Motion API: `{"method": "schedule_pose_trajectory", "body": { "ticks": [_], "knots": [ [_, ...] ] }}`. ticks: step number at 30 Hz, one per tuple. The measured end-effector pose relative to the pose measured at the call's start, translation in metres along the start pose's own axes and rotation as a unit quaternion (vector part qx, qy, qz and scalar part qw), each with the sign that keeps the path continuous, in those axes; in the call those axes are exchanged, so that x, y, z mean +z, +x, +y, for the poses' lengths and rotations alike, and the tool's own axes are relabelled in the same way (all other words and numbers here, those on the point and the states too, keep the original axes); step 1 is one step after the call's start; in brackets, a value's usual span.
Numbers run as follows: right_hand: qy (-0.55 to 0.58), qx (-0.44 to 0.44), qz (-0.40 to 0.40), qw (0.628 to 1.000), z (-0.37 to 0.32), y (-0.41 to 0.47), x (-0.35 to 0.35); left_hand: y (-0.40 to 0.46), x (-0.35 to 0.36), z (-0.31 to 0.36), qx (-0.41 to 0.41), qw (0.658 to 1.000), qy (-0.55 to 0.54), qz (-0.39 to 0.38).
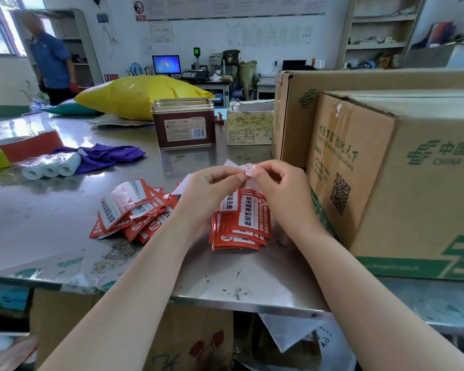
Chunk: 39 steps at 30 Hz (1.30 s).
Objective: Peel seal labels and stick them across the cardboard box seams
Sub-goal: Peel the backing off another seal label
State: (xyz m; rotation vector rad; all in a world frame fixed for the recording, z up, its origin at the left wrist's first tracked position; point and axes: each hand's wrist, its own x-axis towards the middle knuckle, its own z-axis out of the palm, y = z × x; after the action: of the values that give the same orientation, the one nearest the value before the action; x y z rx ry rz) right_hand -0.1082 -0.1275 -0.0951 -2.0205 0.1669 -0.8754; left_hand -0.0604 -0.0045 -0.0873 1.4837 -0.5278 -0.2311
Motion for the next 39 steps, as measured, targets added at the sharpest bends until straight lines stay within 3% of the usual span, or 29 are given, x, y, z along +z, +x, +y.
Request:
{"method": "schedule_pose_trajectory", "body": {
  "ticks": [7, 11, 21, 32, 39],
  "knots": [
    [0.008, 0.014, -0.006, 1.0, 0.0, 0.001, 0.001, 0.003, 0.0, -0.001, -0.017, 0.996, -0.076, -0.037],
    [0.018, 0.013, -0.023, 0.999, -0.001, 0.0, 0.001, 0.002, 0.001, -0.003, -0.011, 0.999, -0.02, -0.025],
    [0.073, 0.021, -0.024, 0.997, -0.004, -0.001, 0.001, 0.004, -0.001, -0.003, -0.024, 0.998, -0.018, 0.054],
    [0.148, 0.027, -0.04, 0.988, -0.008, 0.0, -0.001, 0.006, -0.003, -0.005, -0.035, 0.998, 0.005, 0.052],
    [0.137, 0.005, -0.019, 0.99, -0.007, -0.003, -0.004, 0.01, -0.004, -0.01, -0.013, 0.993, 0.05, 0.103]
  ]
}}
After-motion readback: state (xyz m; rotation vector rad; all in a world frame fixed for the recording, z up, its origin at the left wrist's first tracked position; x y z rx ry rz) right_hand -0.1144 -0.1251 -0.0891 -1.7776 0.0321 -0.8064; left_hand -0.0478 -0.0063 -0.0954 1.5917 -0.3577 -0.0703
